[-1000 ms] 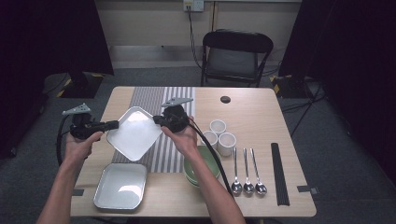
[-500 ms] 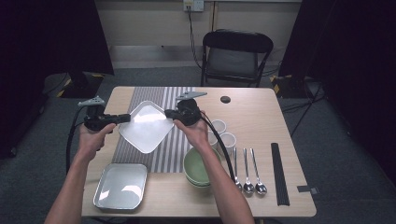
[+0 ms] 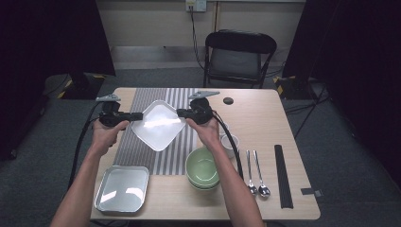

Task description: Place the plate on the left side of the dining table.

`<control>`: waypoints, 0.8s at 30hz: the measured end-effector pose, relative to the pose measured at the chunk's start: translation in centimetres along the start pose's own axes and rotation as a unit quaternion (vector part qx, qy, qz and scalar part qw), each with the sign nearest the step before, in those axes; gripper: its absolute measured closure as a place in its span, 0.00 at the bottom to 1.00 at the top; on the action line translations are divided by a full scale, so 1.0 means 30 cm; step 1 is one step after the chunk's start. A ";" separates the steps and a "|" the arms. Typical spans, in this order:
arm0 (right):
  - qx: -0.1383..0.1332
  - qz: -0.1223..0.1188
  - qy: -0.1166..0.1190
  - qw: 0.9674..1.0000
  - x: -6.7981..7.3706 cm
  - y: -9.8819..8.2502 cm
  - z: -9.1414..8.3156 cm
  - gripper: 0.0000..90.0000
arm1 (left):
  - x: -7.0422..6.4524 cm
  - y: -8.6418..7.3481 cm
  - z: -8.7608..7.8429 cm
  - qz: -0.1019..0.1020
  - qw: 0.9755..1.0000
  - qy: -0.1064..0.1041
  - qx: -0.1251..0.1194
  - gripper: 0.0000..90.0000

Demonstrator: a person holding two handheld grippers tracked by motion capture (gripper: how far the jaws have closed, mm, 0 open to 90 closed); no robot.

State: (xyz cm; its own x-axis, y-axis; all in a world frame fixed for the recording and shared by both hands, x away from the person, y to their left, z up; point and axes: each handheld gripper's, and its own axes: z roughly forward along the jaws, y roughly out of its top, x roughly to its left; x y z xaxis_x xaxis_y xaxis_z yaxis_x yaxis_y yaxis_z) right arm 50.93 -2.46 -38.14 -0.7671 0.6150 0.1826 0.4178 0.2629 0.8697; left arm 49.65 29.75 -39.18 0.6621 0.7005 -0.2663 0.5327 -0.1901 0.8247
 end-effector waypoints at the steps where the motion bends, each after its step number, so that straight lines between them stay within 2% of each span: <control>1: -0.001 0.000 -0.001 1.000 -0.010 -0.004 0.000 0.99 | 0.002 0.000 0.008 -0.001 1.000 -0.001 0.000 0.99; 4: 0.001 0.004 -0.006 1.000 -0.031 -0.013 -0.003 0.99 | 0.006 -0.004 0.045 -0.006 1.000 -0.007 0.003 0.99; 8: 0.006 0.004 -0.003 1.000 -0.063 -0.031 -0.011 0.99 | -0.003 -0.007 0.074 -0.001 1.000 -0.013 0.010 0.99; 11: 0.030 -0.008 -0.001 1.000 -0.072 -0.049 -0.009 0.99 | -0.014 -0.016 0.093 0.005 1.000 -0.011 0.022 0.99; 13: 0.030 -0.002 0.002 1.000 -0.085 -0.065 -0.012 0.99 | -0.021 -0.027 0.110 -0.004 1.000 -0.014 0.021 0.99; 20: 0.039 -0.002 0.002 0.999 -0.120 -0.101 -0.031 0.99 | -0.039 -0.041 0.157 0.000 0.999 -0.016 0.029 0.99; 22: 0.039 0.000 0.003 0.999 -0.127 -0.110 -0.032 0.99 | -0.045 -0.050 0.162 0.004 1.000 -0.015 0.023 0.99; 24: 0.043 0.003 0.007 0.999 -0.132 -0.125 -0.031 0.99 | -0.044 -0.061 0.170 -0.002 0.999 -0.019 0.028 0.99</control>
State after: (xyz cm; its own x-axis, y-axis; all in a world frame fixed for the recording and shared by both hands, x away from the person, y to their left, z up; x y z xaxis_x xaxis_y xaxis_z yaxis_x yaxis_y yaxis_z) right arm 51.94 -6.58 -41.70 -0.7711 0.6061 0.1952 0.4623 0.3220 0.8262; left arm 50.50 25.68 -42.86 0.6794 0.6747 -0.2884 0.5627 -0.2268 0.7949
